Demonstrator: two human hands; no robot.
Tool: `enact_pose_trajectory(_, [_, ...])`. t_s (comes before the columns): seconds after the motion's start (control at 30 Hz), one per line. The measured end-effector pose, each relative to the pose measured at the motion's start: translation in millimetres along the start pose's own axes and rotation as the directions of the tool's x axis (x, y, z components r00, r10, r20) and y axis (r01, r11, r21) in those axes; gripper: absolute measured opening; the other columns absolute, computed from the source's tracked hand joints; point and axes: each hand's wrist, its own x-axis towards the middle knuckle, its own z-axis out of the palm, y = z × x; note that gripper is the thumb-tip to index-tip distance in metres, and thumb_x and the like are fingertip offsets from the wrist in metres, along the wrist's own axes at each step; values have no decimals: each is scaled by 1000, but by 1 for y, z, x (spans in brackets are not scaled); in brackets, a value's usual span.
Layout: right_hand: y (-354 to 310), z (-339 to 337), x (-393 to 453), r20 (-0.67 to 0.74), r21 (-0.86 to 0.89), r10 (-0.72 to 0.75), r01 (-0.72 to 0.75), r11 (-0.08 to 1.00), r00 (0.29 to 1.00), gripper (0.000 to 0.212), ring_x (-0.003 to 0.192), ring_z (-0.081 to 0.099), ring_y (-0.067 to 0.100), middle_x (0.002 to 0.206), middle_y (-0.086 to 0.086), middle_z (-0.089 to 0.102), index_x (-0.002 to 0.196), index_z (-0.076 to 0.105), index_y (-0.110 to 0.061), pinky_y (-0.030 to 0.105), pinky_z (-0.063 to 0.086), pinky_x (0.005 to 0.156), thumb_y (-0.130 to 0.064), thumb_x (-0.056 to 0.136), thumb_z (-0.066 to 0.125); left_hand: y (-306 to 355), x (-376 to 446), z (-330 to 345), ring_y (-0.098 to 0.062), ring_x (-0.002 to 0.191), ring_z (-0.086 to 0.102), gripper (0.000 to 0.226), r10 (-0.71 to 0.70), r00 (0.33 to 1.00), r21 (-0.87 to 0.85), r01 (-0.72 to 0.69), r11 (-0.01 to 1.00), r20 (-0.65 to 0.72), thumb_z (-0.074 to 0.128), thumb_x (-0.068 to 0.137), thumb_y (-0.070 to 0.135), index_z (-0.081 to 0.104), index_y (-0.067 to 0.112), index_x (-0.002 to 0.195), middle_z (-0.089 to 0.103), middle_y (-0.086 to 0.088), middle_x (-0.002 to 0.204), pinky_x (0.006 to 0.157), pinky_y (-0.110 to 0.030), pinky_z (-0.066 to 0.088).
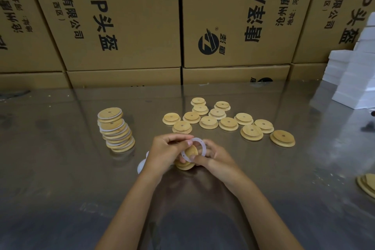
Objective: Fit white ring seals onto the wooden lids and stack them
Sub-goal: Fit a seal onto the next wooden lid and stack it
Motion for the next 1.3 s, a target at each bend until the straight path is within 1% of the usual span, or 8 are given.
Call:
enact_pose_trajectory(0.2, [2,4,4,-174,47,29,-21,999,984,28,95,71,25,96,9,77,105,68,-11,38,54,91,4,82,67,-1,3,-1,-5,43,55,18,23,999,24,-22,999,-49,69,85,2,77,18,83,72,1,66,46,-19,47])
enact_pose_trajectory(0.37, [2,3,3,-226,92,30,-9,996,974,26,86,68,17,92,5,78,101,69,-12,31,50,83,5,82,65,-6,5,-1,-8,47,52,26,118,990,159,-104,982,-80,67,88,5,75,28,80,71,-1,73,48,-24,47])
enact_pose_trajectory(0.47, [1,3,3,-233,111,29,-2,994,972,26,86,67,16,93,4,78,101,69,-12,30,49,82,5,83,64,-8,7,-2,-2,64,60,30,203,976,240,-180,954,-76,66,89,4,74,32,80,70,4,91,58,-20,46])
enact_pose_trajectory(0.57, [2,3,3,-241,128,25,6,992,970,25,85,67,16,91,2,77,100,69,-14,29,49,80,5,83,63,-10,7,-2,-5,75,61,26,266,962,321,-234,918,-59,67,87,4,76,29,86,69,6,92,69,-19,46])
enact_pose_trajectory(0.7, [4,2,4,-252,163,25,17,986,967,24,84,65,13,89,-3,77,101,68,-15,26,48,77,2,85,63,-10,6,-3,0,77,62,24,318,945,404,-262,877,-78,68,85,4,77,28,87,70,15,90,70,-9,44])
enact_pose_trajectory(0.9, [6,3,7,-272,225,18,46,973,962,24,91,65,17,98,2,77,104,67,-14,31,46,84,4,89,60,-10,7,-2,0,70,61,23,304,949,413,-247,877,-79,66,86,5,76,25,91,73,14,87,66,-12,47])
enact_pose_trajectory(1.1, [7,2,9,-319,276,13,80,958,948,25,96,65,17,104,3,76,102,67,-14,30,45,87,6,90,59,-8,5,0,-3,64,60,26,280,960,347,-255,903,-23,66,87,2,72,27,92,67,9,74,69,-29,54])
enact_pose_trajectory(1.3, [9,-2,13,-306,351,44,70,934,951,25,96,63,21,103,9,74,107,66,-9,30,43,87,8,91,56,-10,7,1,-4,52,56,27,174,985,252,-170,953,7,60,91,-1,70,21,104,63,4,74,59,-23,52])
